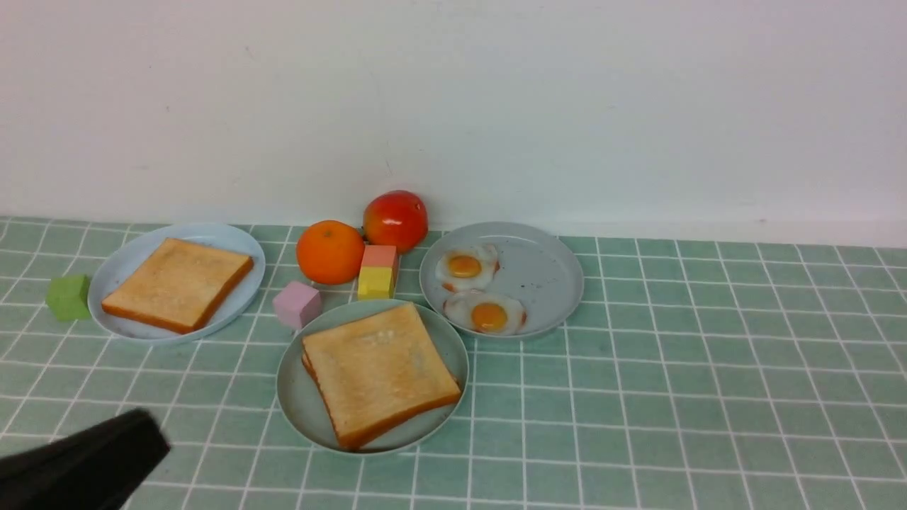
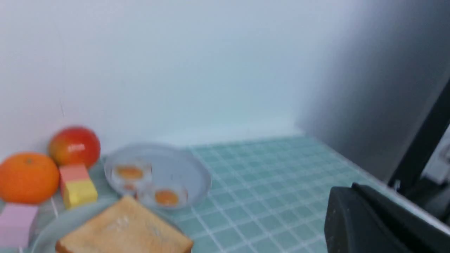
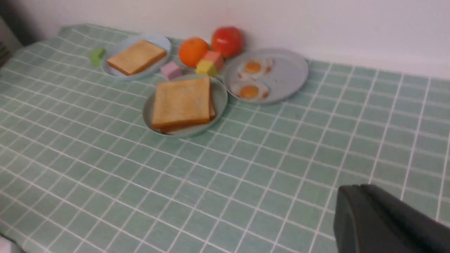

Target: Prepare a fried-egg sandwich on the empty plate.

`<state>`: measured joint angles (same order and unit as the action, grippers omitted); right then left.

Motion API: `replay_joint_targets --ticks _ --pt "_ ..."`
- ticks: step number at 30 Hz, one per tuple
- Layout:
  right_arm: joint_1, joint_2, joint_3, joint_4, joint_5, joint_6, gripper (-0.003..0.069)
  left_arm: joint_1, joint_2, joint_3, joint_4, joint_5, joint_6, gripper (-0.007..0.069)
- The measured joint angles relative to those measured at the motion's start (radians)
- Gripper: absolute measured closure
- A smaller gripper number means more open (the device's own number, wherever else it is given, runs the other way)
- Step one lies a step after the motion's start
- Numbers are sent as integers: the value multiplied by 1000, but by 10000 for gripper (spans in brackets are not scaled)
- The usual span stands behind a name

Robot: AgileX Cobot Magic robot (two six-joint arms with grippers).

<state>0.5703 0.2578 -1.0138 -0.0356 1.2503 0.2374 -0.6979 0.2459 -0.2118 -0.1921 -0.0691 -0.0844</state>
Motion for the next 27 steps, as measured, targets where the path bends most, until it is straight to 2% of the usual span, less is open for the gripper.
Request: replay_joint_targets --ticks 4,10,14,18,23,25,27 --pt "0 -10 202 -35 -184 89 671 0 -131 71 -2 -19 0 638" --pt "0 -8 454 -39 -578 105 668 0 -168 94 -5 5 0 638" --pt "0 -7 604 -39 -766 106 664 0 -169 95 -5 32 0 638" --pt "0 -6 731 -39 -831 106 662 0 -169 95 -6 52 0 638" --pt "-5 -11 855 -54 -835 106 659 0 -169 97 -6 62 0 638" --pt "-45 -26 892 -86 -834 106 659 0 -169 97 -6 69 0 638" --pt "-124 -55 934 -96 -840 104 661 0 -169 97 -6 69 0 638"
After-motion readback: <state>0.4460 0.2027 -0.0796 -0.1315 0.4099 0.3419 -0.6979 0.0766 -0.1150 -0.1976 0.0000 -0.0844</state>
